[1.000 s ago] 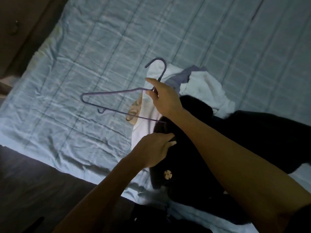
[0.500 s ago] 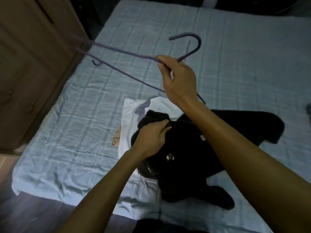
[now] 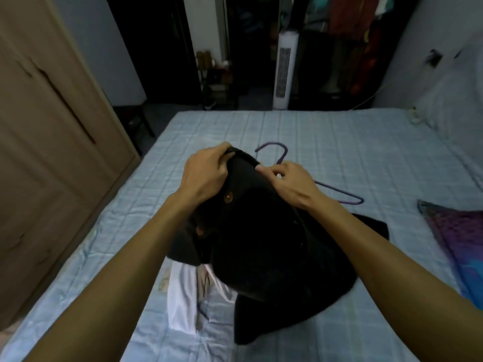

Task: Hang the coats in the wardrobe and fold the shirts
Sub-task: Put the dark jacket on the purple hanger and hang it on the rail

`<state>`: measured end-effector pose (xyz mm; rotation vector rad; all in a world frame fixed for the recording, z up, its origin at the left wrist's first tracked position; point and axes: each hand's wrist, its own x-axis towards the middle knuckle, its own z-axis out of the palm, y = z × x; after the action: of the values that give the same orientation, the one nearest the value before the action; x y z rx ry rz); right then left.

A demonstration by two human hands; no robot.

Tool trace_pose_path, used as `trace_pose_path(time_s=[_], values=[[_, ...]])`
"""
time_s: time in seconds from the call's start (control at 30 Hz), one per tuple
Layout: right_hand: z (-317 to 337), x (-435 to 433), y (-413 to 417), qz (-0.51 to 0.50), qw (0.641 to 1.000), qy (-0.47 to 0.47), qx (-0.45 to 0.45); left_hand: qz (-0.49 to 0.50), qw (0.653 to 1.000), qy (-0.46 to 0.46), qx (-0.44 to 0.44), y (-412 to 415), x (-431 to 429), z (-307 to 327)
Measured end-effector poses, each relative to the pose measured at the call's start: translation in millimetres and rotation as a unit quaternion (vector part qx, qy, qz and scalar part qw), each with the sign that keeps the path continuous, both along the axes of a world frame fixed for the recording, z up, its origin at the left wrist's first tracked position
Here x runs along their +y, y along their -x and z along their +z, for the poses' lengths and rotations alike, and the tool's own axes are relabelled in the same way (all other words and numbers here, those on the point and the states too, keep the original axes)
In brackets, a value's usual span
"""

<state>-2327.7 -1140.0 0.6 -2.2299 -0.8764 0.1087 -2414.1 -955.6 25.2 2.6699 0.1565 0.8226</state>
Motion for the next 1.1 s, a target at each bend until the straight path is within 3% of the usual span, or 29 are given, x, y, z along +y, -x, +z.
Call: trace_pose_path(time_s=[0.13, 0.2, 0.4, 0.47, 0.57, 0.67, 0.73, 0.83, 0.9, 1.0, 1.1], values=[[32.2, -0.8, -5.0, 0.03, 0.999, -0.011, 0.012, -0.023, 0.999, -0.025, -0.042, -23.6, -4.9, 46.3], [41.7, 2.2, -6.8, 0.002, 0.999, -0.02, -0.028, -0.059, 0.997, -0.023, -0.038, -30.5, -10.5, 56.9], [46.8, 3.6, -19.7, -0.15, 0.98, -0.04, -0.124, -0.085, 0.993, 0.079, -0.002, -31.6, -4.0, 31.9], [49.9, 6.1, -22.2, -0.173, 0.971, -0.022, -0.164, -0.105, 0.982, 0.157, 0.012, -30.3, -5.8, 14.0], [50.5, 5.9, -22.7, -0.204, 0.964, -0.014, -0.172, -0.14, 0.947, 0.28, 0.073, -21.3, -3.4, -15.2], [51.0, -4.5, -26.8, -0.231, 0.959, -0.031, -0.16, -0.15, 0.906, 0.338, 0.206, -7.7, 12.0, -69.2], [49.7, -14.2, -31.5, -0.238, 0.958, -0.045, -0.154, -0.17, 0.858, 0.377, 0.304, 0.7, 19.1, -109.8], [42.0, -28.2, -36.7, -0.258, 0.955, -0.042, -0.136, -0.228, 0.811, 0.355, 0.406, 7.2, 15.4, -147.0], [34.7, -36.1, -36.0, -0.272, 0.953, -0.039, -0.124, -0.228, 0.823, 0.33, 0.403, 3.8, 8.6, -163.5], [26.8, -53.7, -34.4, -0.281, 0.957, -0.024, -0.072, -0.141, 0.885, 0.34, 0.284, -11.3, 14.0, -168.6], [21.9, -75.1, -32.6, -0.277, 0.96, 0.005, 0.028, -0.106, 0.933, 0.275, 0.208, -26.6, 41.3, -141.5]])
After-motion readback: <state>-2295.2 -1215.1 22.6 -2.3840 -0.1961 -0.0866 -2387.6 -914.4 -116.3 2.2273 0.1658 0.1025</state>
